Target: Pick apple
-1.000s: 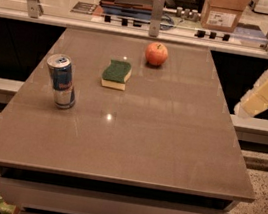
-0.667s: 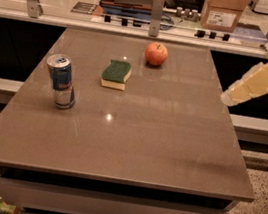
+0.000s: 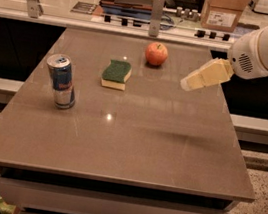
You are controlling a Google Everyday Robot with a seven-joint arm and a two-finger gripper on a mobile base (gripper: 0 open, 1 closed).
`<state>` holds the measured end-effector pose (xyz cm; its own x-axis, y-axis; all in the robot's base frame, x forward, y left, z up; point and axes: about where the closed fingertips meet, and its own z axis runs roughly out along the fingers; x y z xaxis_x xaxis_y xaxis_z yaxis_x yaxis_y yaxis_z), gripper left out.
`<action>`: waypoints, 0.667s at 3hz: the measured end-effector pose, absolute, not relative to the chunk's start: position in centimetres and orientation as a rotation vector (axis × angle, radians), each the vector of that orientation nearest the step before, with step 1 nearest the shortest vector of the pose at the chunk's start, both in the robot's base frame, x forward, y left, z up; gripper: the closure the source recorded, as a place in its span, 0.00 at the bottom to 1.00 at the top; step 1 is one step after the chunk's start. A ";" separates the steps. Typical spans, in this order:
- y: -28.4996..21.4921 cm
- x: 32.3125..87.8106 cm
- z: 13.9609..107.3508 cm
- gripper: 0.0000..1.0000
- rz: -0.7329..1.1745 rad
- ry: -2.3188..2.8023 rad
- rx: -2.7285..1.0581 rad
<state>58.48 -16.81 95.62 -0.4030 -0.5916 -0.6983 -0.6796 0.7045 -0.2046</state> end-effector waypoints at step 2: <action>-16.1 59.8 95.4 0.00 0.163 2.092 -0.927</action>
Offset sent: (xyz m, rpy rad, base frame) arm 0.0387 0.0148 -0.0079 0.1197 -0.0802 -0.0441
